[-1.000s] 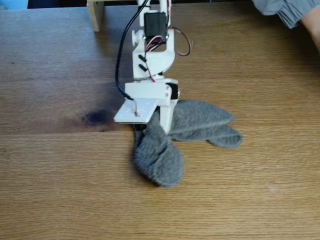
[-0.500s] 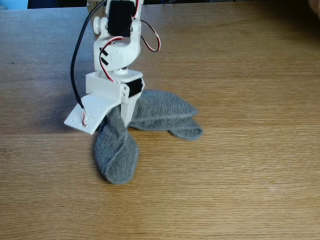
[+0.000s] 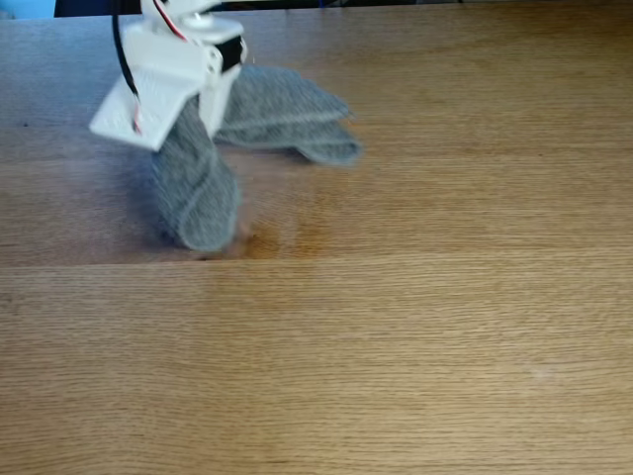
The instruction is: Clean the area in front of the robot
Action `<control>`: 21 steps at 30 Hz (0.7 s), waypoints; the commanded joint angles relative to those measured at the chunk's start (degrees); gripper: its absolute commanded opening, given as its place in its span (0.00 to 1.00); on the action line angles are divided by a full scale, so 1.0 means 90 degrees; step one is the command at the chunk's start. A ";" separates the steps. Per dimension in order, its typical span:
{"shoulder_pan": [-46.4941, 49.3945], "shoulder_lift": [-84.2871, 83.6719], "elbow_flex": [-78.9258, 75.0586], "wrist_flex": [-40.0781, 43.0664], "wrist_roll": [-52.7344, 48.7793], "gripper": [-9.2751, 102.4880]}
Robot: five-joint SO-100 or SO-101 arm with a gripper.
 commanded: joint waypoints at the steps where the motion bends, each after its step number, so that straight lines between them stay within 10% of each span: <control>1: 0.0996 0.1982 0.0869 0.0049 -0.0762 0.08; 7: 0.2246 0.2871 0.2959 -0.0615 -0.2266 0.08; 16: 0.3281 0.2236 0.5742 -0.4658 -0.2500 0.08; 21: 0.3086 0.2217 0.6289 -0.5449 -0.2676 0.13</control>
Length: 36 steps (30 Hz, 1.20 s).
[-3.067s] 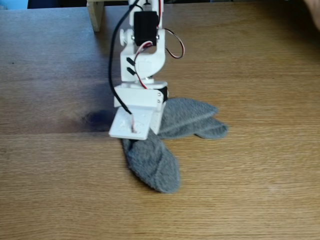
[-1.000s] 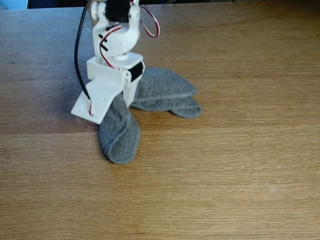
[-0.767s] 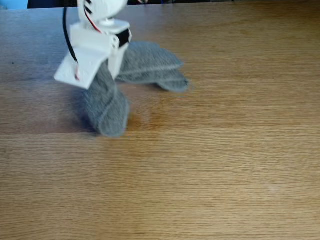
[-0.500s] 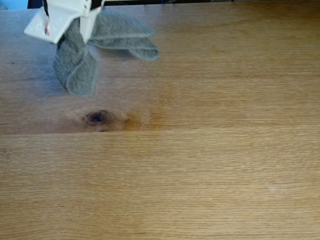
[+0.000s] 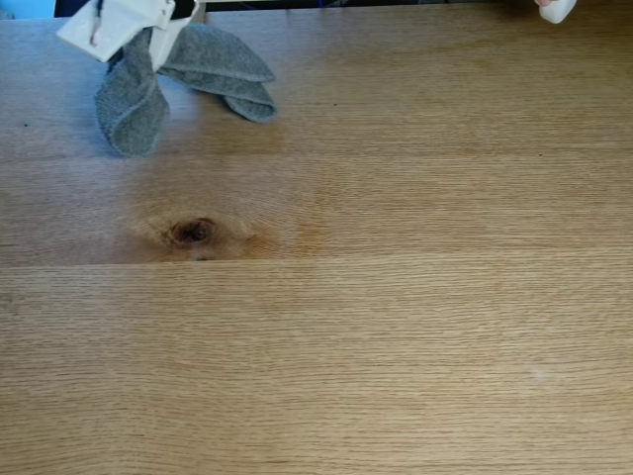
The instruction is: Clean the area in front of the robot
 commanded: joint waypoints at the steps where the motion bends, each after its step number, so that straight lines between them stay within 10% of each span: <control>1: -0.0098 0.0127 0.0010 -0.0547 -0.0029 0.17; 10: -0.0293 0.0684 0.0010 -0.0781 0.0596 0.41; 26: -0.5527 0.3311 0.0117 0.1436 0.1943 0.10; 36: -0.5479 0.4707 0.0127 0.0791 0.2793 0.08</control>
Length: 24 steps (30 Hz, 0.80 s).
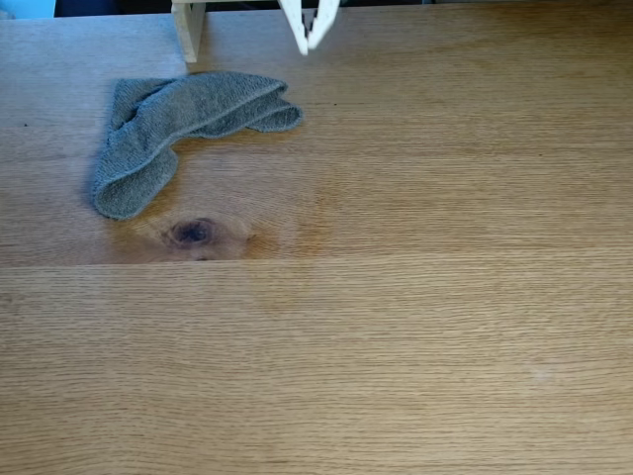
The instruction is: Clean the area in front of the robot
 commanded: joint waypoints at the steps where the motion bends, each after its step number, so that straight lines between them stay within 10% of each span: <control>1: 0.0225 0.0977 -0.0059 0.0098 0.0430 0.08; 7: 0.0674 0.2158 0.0137 0.2002 0.0937 0.08; 24: 0.0488 0.6768 0.4766 0.3623 0.0049 0.08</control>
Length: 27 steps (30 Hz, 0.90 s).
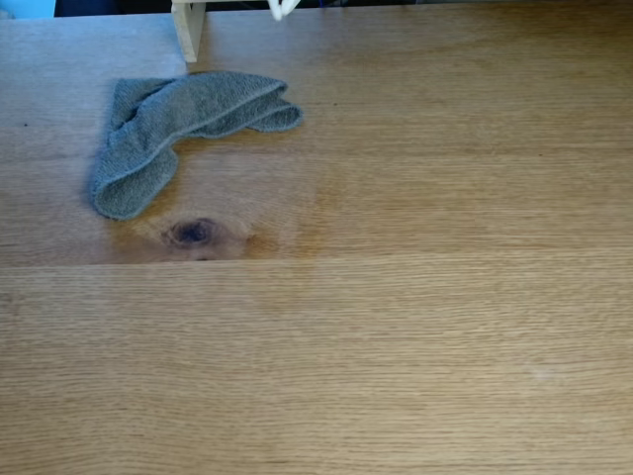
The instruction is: Clean the area in front of the robot
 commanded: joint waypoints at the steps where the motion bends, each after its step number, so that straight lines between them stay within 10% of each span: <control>1: -0.0098 0.0381 0.0635 0.0400 -0.0088 0.08; 6: -0.0205 0.0391 0.0811 0.1592 -0.0049 0.08; 27: -0.0488 0.0400 0.0811 0.1631 -0.0156 0.09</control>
